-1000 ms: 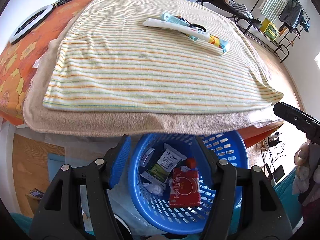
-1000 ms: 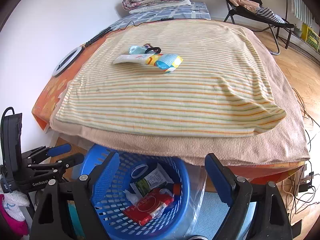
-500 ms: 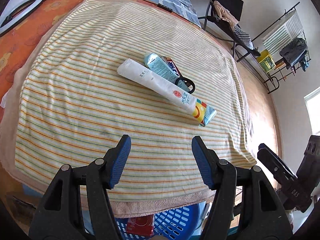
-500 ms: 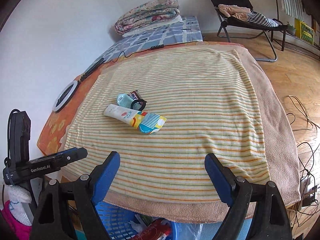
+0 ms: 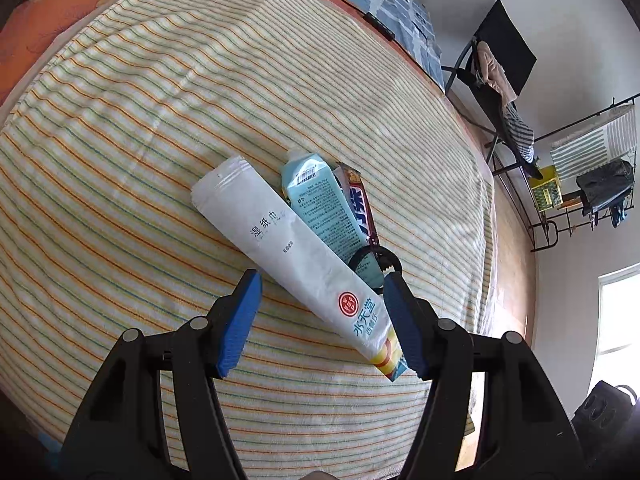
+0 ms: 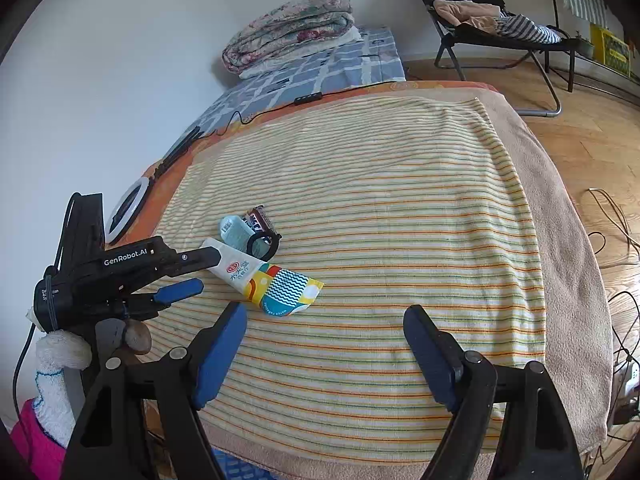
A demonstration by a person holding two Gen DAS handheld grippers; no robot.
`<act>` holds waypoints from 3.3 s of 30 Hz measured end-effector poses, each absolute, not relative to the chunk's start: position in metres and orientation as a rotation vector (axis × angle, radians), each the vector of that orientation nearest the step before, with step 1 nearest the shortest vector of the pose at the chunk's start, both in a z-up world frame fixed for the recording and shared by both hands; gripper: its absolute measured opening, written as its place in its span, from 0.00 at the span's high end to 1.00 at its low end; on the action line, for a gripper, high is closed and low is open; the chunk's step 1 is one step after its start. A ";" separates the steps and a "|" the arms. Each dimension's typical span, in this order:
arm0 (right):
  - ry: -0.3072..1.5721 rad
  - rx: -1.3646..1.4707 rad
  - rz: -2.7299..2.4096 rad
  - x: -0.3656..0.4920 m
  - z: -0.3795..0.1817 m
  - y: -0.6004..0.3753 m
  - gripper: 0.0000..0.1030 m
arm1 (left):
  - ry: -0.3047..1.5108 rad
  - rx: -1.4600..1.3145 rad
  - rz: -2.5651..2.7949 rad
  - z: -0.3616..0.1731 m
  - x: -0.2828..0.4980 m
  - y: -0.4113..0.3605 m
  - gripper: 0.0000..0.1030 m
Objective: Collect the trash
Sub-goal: 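Move both tools back over the bed toward the white tube, then grasp the white wet-wipe tube with the left tool while the right tool grasps the black hair tie, then carry the tube and hair tie over the blue basket and open both tools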
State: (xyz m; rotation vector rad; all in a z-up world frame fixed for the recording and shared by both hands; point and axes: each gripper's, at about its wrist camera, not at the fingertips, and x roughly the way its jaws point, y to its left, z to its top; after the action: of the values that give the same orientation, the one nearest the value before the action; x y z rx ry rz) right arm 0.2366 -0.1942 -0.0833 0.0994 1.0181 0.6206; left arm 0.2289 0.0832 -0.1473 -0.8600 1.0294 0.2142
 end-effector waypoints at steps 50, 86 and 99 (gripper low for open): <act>1.185 0.316 0.711 0.307 -0.140 -0.117 0.95 | 1.006 -0.617 0.192 -0.139 0.184 0.113 0.95; 1.040 -0.035 0.715 0.102 -0.093 -0.167 0.95 | 0.958 -0.497 0.092 -0.105 0.029 0.040 0.96; 1.099 -0.059 0.706 0.061 -0.122 -0.173 0.95 | 0.979 -0.481 0.080 -0.129 0.004 0.021 0.96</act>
State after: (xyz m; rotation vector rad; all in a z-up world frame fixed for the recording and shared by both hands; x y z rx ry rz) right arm 0.0610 -0.1734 -0.1215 -0.0589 1.0991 0.7062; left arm 0.0036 0.0214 -0.1290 -0.4811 0.9789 0.0804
